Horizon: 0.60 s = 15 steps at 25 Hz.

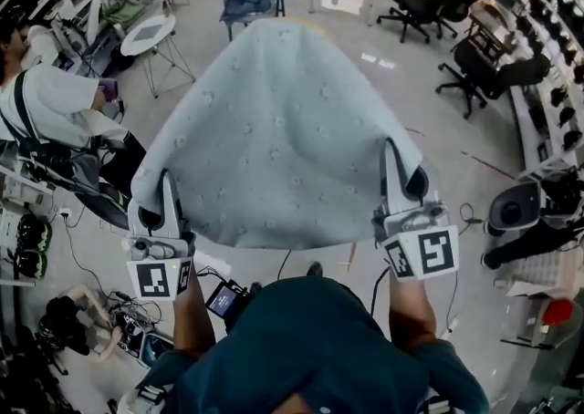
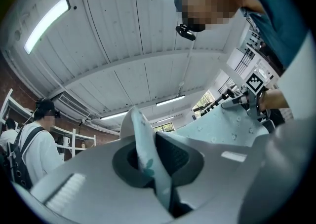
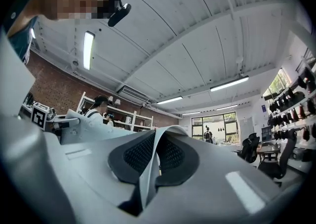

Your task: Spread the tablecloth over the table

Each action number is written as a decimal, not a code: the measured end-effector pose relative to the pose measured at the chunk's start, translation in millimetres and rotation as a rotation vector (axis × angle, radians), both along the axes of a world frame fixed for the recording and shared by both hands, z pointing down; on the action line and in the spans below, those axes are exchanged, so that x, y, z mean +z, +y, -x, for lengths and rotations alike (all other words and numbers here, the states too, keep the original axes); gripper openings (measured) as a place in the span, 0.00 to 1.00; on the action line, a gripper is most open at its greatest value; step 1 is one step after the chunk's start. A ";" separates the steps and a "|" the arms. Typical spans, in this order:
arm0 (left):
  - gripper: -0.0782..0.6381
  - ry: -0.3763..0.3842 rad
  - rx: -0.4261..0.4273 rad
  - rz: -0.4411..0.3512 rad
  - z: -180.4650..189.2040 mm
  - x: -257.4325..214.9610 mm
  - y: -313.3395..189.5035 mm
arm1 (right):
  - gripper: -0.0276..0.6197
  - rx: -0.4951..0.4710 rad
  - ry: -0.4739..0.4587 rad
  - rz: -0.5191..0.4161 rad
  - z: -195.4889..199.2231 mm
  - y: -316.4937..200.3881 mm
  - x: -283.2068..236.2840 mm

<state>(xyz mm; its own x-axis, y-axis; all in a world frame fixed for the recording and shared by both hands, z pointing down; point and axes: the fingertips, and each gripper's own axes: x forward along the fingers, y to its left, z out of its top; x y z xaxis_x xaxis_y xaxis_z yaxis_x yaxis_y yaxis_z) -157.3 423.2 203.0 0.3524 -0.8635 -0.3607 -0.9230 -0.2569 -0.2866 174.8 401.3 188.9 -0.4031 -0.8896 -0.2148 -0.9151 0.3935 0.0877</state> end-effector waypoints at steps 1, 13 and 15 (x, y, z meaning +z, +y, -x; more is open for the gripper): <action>0.12 -0.004 -0.009 -0.001 -7.5 0.0 -4.8 | 0.06 -0.009 -0.003 -0.001 -7.7 -7.1 0.5; 0.12 -0.043 -0.078 0.013 -51.2 -0.2 -27.2 | 0.06 -0.083 -0.045 0.002 -49.7 -52.7 10.1; 0.12 -0.049 -0.075 0.021 -53.4 -0.5 -35.7 | 0.06 -0.079 -0.051 0.010 -52.3 -60.7 11.5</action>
